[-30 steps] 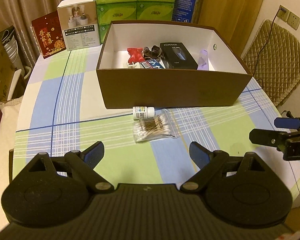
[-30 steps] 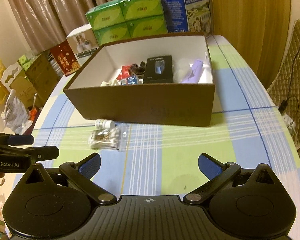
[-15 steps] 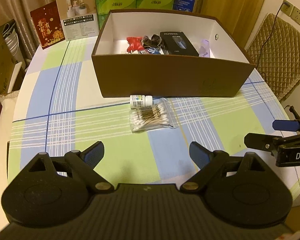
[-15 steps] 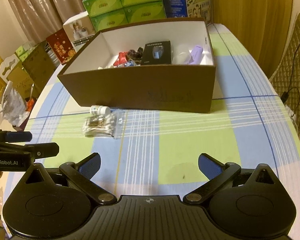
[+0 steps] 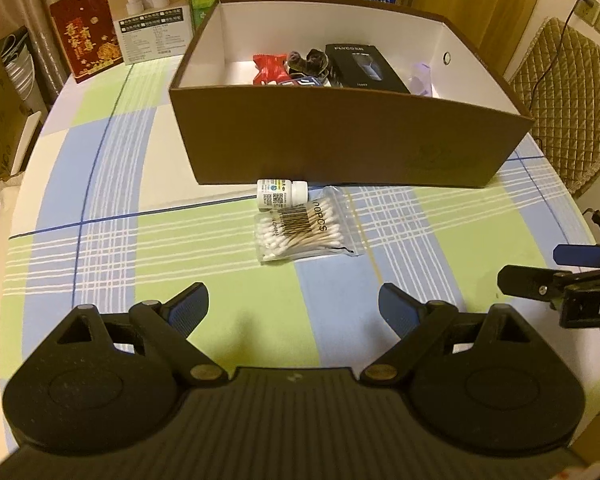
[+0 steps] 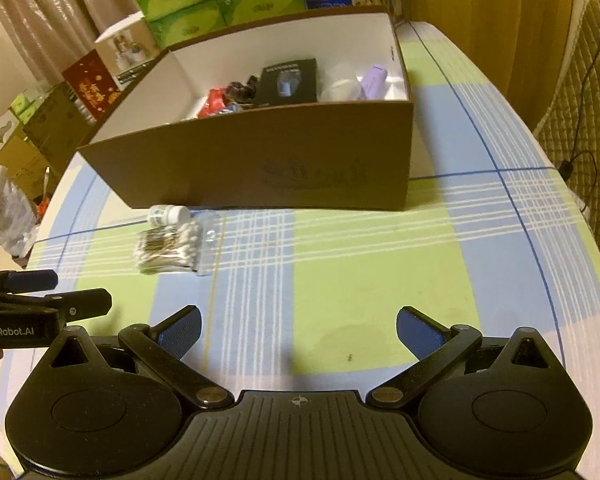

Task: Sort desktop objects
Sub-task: 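Close the left tool on the cotton swab bag and lift it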

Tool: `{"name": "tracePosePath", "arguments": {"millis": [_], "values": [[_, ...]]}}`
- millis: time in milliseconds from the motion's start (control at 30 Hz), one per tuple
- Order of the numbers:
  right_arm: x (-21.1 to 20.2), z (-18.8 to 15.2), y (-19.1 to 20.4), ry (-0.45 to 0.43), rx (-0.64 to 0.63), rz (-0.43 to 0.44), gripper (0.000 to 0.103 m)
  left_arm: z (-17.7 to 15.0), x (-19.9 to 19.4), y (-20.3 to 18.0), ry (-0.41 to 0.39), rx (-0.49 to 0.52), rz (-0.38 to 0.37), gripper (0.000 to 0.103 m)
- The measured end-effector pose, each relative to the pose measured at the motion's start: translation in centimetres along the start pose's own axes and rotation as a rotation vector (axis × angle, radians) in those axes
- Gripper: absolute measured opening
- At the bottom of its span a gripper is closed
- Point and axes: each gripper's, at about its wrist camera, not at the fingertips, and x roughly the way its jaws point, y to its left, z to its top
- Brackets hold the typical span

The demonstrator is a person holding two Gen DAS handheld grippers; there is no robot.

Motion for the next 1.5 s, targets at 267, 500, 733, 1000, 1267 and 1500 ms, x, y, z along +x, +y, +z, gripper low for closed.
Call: {"name": "tracePosePath", "arguments": {"millis": [267, 500, 733, 1000, 1267, 1500], "values": [[2.0, 0.7, -2.0, 0.028, 0.048, -0.035, 0.101, 0.6, 2.9, 0.5, -0.045, 0.130, -0.054, 0.089], [2.6, 0.9, -3.9, 0.038, 0.094, -0.078, 0.101, 2.3, 6.2, 0.9, -0.063, 0.259, -0.081, 0.088], [2.8, 0.4, -5.3, 0.055, 0.137, -0.115, 0.101, 2.9, 8.6, 0.3, -0.049, 0.367, -0.145, 0.074], [2.8, -0.1, -5.5, 0.064, 0.136, -0.138, 0.101, 1.9, 9.0, -0.3, 0.041, 0.381, -0.236, 0.048], [2.1, -0.4, -5.4, 0.054, 0.137, -0.142, 0.101, 2.2, 8.9, -1.1, 0.043, 0.369, -0.214, 0.051], [0.9, -1.1, -6.0, 0.040, 0.161, -0.152, 0.101, 2.9, 10.3, -2.2, 0.065, 0.386, -0.172, 0.050]]}}
